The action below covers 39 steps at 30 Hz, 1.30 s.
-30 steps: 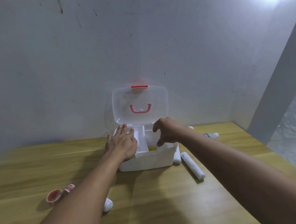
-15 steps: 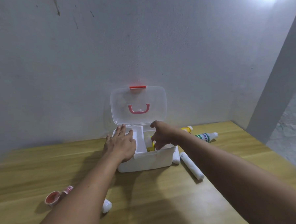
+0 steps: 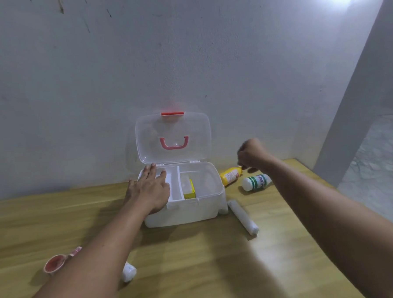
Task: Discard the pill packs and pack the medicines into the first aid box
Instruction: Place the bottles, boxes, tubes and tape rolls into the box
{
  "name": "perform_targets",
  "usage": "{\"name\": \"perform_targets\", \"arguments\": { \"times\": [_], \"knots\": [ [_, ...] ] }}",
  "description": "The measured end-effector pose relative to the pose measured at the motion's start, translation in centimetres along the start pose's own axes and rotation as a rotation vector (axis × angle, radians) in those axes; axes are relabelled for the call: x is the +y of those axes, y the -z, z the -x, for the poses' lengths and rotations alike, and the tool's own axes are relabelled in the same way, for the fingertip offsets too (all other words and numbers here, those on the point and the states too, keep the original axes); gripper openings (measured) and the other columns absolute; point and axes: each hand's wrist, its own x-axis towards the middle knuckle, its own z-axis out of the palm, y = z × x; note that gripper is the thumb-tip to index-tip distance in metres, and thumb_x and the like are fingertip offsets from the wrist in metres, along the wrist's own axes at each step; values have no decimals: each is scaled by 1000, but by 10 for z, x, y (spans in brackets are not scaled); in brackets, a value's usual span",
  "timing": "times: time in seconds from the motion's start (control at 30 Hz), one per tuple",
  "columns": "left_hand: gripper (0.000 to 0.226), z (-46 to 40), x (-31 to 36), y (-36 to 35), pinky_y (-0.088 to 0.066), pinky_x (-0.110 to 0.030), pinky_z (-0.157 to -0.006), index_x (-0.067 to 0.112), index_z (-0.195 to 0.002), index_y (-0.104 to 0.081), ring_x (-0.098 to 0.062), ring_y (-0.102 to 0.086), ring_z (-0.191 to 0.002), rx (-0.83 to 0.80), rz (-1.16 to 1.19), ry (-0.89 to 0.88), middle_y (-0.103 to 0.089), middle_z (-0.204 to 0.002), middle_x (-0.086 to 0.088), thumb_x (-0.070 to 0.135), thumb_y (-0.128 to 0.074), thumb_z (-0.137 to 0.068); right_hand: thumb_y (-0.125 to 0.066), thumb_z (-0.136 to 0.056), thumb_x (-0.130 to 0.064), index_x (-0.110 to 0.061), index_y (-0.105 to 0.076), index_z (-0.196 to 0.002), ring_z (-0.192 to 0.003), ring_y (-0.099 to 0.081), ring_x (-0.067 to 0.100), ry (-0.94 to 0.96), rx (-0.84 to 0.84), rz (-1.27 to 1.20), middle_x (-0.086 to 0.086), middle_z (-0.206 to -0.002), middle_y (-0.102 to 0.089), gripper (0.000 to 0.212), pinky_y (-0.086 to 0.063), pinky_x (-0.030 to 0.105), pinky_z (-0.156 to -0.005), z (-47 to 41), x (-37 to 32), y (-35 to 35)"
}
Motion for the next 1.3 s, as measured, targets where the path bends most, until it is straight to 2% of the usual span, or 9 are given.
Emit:
{"name": "perform_targets", "arguments": {
  "times": [0.07,0.13,0.33,0.43,0.53,0.7,0.83,0.97,1.3],
  "knots": [
    [54,0,0,0,-7,-50,-120,28,-153,-9,-15,9,-149,2,5,0,11,-162,0,34,-15,-99,-47,-81,0,3,-62,-61,-46,-65,29,-136,24,117,16,-51,-66,25,-56,34,-48,-2,23,8],
    [54,0,0,0,-8,-50,-120,28,-153,-9,-15,9,-149,5,11,-1,11,-162,0,34,-15,-99,-45,-83,-6,0,-61,-60,-34,-56,23,-230,-16,195,11,-40,-61,29,-48,24,-41,-5,44,7],
    [54,0,0,-1,-10,-49,-120,28,-153,-9,-15,8,-149,13,6,0,10,-162,1,34,-15,-100,-41,-95,-46,-6,-60,-84,-56,-65,28,-322,-11,208,13,-77,-66,46,-54,29,-54,-8,74,-11],
    [54,0,0,-1,-11,-48,-120,29,-153,-9,-15,8,-149,14,2,5,10,-162,2,34,-16,-100,-53,-82,-40,-13,-62,-91,-60,-63,25,-267,72,246,9,-83,-67,30,-50,27,-52,-9,78,-13],
    [54,0,0,0,-12,-48,-120,28,-153,-9,-15,9,-149,15,3,1,10,-162,2,34,-16,-100,-59,-69,-30,-13,-60,-89,-78,-66,30,-287,63,187,11,-86,-66,26,-60,40,-72,-11,80,-12],
    [54,0,-1,-1,-11,-49,-120,29,-153,-8,-15,9,-149,14,6,4,11,-162,1,35,-16,-100,-76,-53,-24,-5,-56,-98,-76,-68,31,-309,-15,48,15,-89,-65,53,-61,47,-66,-10,79,-9],
    [54,0,0,0,-12,-48,-119,28,-153,-8,-15,8,-149,12,6,5,11,-162,1,34,-16,-100,-79,-71,-8,1,-55,-96,-76,-69,29,-186,-83,-182,19,-89,-65,36,-60,51,-63,-3,61,3],
    [54,1,0,0,-12,-48,-119,28,-153,-9,-15,8,-149,13,9,8,10,-162,1,35,-16,-100,-73,-80,-10,-2,-60,-100,-83,-69,28,45,-120,-263,19,-98,-67,25,-60,41,-59,8,27,18],
    [54,1,-1,1,-15,-47,-118,28,-153,-10,-15,8,-149,11,24,10,10,-162,1,35,-16,-99,-88,-59,-2,-9,-53,-110,-83,-69,30,305,-213,-175,16,-101,-64,62,-62,41,-61,31,-49,-10]
  ]
}}
